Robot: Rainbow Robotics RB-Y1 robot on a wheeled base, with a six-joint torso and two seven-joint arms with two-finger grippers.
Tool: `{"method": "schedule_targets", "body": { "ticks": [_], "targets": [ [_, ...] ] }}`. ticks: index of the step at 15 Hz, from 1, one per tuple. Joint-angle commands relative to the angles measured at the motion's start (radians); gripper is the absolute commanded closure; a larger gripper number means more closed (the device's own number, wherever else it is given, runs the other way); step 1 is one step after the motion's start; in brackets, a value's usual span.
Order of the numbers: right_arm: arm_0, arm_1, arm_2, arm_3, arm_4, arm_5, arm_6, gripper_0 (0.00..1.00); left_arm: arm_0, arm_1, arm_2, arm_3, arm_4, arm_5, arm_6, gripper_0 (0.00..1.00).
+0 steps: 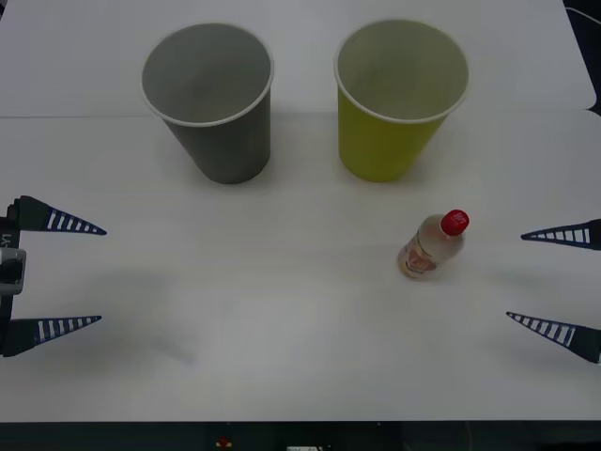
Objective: Put the can into the green bin and the plastic bottle into the gray bin
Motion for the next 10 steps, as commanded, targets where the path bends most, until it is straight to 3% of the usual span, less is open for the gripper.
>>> {"method": "schedule_targets", "body": {
  "ticks": [1,5,10],
  "targets": [
    [-0.048,0.046,0.04,0.071,-0.014,-0.009,0.072,0.0,0.0,0.0,0.0,0.0,0.0,0.0,0.0,0.0],
    [-0.139,0.103,0.108,0.178,-0.012,-0.052,0.088,0.0,0.0,0.0,0.0,0.0,0.0,0.0,0.0,0.0],
    [-0.272,0.223,0.126,0.393,-0.012,-0.227,0.097,0.0,0.0,0.0,0.0,0.0,0.0,0.0,0.0,0.0]
  ]
}}
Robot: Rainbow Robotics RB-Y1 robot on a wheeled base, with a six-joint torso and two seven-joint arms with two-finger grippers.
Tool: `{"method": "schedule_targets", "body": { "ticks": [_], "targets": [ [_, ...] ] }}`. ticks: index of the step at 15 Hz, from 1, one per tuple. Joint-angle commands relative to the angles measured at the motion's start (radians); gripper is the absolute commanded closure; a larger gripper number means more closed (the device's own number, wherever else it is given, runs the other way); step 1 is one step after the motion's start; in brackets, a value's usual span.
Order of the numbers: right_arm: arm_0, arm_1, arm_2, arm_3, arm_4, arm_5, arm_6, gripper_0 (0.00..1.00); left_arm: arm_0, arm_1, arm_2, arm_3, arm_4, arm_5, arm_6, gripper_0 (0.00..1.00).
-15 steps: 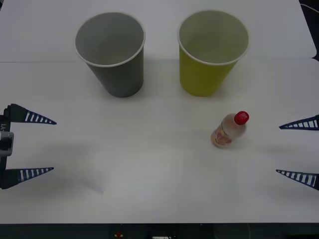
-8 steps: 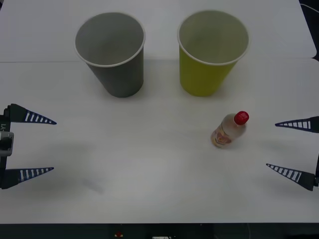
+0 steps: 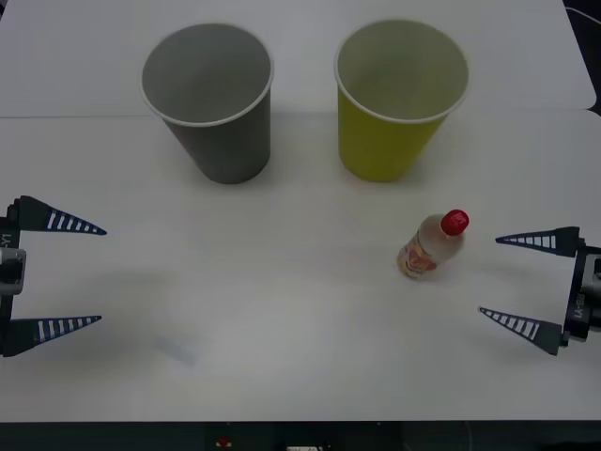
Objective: Put the can into the green bin and the plastic bottle into the gray bin
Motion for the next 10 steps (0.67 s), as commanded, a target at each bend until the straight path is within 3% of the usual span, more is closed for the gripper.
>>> {"method": "schedule_targets", "body": {
  "ticks": [1,5,10],
  "targets": [
    [-0.078,0.057,0.017,0.123,0.0,-0.092,0.009,0.0,0.0,0.0,0.0,0.0,0.0,0.0,0.0,0.0],
    [-0.184,0.145,0.019,0.302,0.02,-0.208,0.038,0.0,0.0,0.0,0.0,0.0,0.0,0.0,0.0,0.0],
    [-0.267,0.218,0.026,0.399,0.062,-0.214,0.067,0.0,0.0,0.0,0.0,0.0,0.0,0.0,0.0,0.0]
  ]
}}
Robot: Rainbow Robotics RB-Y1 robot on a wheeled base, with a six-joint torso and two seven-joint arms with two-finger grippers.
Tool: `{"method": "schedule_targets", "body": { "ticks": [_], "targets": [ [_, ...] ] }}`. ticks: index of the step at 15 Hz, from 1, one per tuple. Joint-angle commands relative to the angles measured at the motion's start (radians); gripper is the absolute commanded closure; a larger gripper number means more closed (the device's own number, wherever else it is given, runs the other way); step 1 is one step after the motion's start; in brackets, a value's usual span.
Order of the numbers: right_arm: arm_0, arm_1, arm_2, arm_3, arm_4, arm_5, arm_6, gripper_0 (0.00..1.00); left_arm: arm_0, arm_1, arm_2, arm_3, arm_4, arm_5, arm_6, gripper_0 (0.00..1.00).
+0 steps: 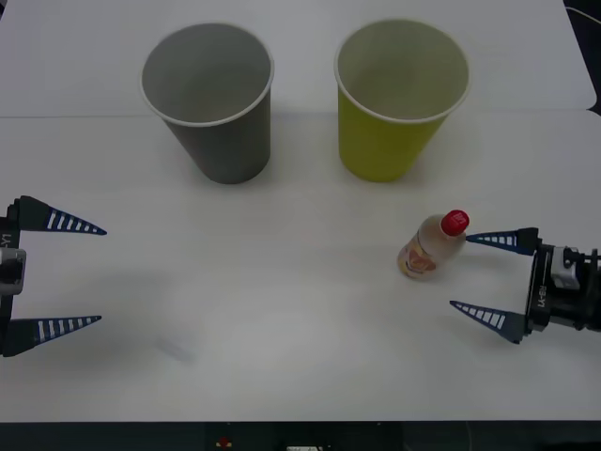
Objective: Put the can into the green bin and the plastic bottle into the gray bin
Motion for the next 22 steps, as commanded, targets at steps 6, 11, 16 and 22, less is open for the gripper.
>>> {"method": "schedule_targets", "body": {
  "ticks": [6,11,16,22],
  "targets": [
    [-0.144,0.134,0.002,0.175,0.061,0.012,0.041,0.0,0.0,0.0,0.0,0.0,0.0,0.0,0.0,0.0],
    [-0.188,0.177,0.014,0.217,0.063,0.033,0.059,0.0,0.0,0.0,0.0,0.0,0.0,0.0,0.0,0.0],
    [-0.19,0.177,0.019,0.215,0.064,0.033,0.068,0.98,0.0,0.0,0.0,0.0,0.0,0.0,0.0,0.0],
    [-0.19,0.177,0.017,0.217,0.063,0.01,0.064,1.0,0.0,0.0,0.0,0.0,0.0,0.0,0.0,0.0]
  ]
}}
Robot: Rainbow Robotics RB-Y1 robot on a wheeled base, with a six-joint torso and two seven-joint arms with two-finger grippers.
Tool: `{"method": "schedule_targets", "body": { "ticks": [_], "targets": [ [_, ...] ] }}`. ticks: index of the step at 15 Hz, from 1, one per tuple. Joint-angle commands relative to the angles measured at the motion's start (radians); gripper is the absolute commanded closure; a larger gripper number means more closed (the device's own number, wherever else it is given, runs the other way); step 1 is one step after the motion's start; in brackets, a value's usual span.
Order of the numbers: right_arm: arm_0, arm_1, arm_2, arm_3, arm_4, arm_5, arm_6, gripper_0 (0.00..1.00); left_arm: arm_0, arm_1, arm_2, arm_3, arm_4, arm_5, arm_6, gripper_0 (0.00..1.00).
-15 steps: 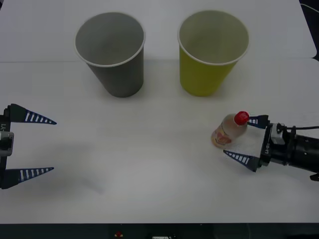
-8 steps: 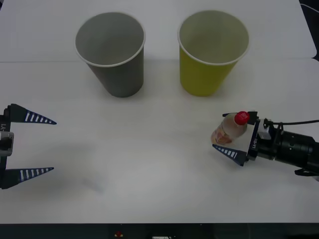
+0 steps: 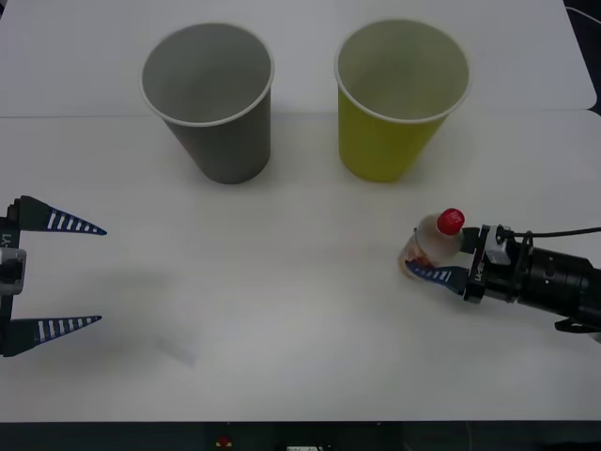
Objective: Put the can into the green bin and the plastic bottle into the gray bin
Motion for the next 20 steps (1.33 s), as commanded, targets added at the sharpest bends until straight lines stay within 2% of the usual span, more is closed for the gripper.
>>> {"method": "schedule_targets", "body": {
  "ticks": [1,6,9,14,15,18,20],
  "targets": [
    [0.0,-0.003,-0.006,0.0,-0.002,-0.023,-0.009,1.0,0.0,0.0,0.0,0.0,0.0,0.0,0.0,0.0],
    [0.016,-0.032,-0.04,-0.034,-0.002,-0.083,-0.049,1.0,0.0,0.0,0.0,0.0,0.0,0.0,0.0,0.0],
    [0.106,-0.069,-0.051,-0.216,-0.002,-0.049,-0.173,1.0,0.0,0.0,0.0,0.0,0.0,0.0,0.0,0.0],
    [0.324,-0.163,-0.072,-0.646,0.012,0.121,-0.451,1.0,0.0,0.0,0.0,0.0,0.0,0.0,0.0,0.0],
    [0.352,-0.17,-0.084,-0.713,0.035,0.141,-0.511,1.0,0.0,0.0,0.0,0.0,0.0,0.0,0.0,0.0],
    [0.457,-0.192,-0.163,-0.988,0.178,0.233,-0.776,1.0,0.0,0.0,0.0,0.0,0.0,0.0,0.0,0.0],
    [0.49,-0.192,-0.215,-1.15,0.299,0.244,-1.014,1.0,0.0,0.0,0.0,0.0,0.0,0.0,0.0,0.0]
  ]
}}
